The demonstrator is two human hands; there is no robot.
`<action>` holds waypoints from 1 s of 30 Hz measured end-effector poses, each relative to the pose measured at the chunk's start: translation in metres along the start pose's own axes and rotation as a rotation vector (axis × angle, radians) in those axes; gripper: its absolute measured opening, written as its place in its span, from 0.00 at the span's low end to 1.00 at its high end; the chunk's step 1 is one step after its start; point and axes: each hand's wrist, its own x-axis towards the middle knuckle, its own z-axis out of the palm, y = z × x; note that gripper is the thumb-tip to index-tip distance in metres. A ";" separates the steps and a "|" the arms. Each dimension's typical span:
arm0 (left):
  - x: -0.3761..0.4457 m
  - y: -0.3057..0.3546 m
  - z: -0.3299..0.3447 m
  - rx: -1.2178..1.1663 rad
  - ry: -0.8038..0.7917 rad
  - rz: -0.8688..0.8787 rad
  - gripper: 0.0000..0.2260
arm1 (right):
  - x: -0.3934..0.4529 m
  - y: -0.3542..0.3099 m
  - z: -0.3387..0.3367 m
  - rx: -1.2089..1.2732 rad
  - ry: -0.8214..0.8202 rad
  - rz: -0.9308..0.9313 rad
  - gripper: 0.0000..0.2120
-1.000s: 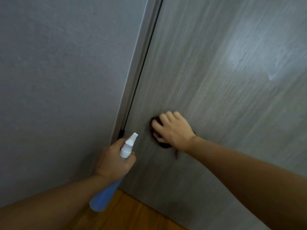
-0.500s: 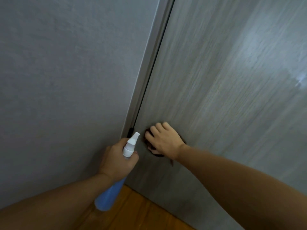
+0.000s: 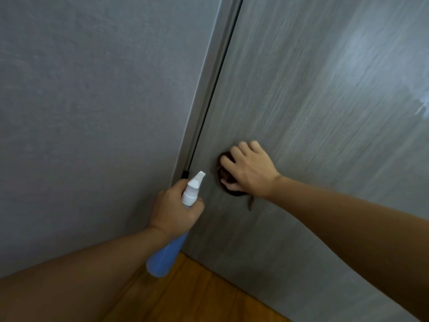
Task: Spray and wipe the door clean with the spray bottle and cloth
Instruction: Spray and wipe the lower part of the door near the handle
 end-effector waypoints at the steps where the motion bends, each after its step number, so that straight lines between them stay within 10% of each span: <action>1: 0.000 0.002 0.001 -0.003 -0.011 0.006 0.14 | -0.013 0.000 0.001 -0.003 -0.005 -0.009 0.20; 13: -0.024 0.022 0.058 0.004 -0.266 0.072 0.15 | -0.185 0.062 -0.025 0.003 0.099 0.757 0.26; 30: -0.016 0.064 0.115 0.033 -0.297 -0.045 0.13 | -0.219 0.051 -0.029 0.098 0.111 0.917 0.22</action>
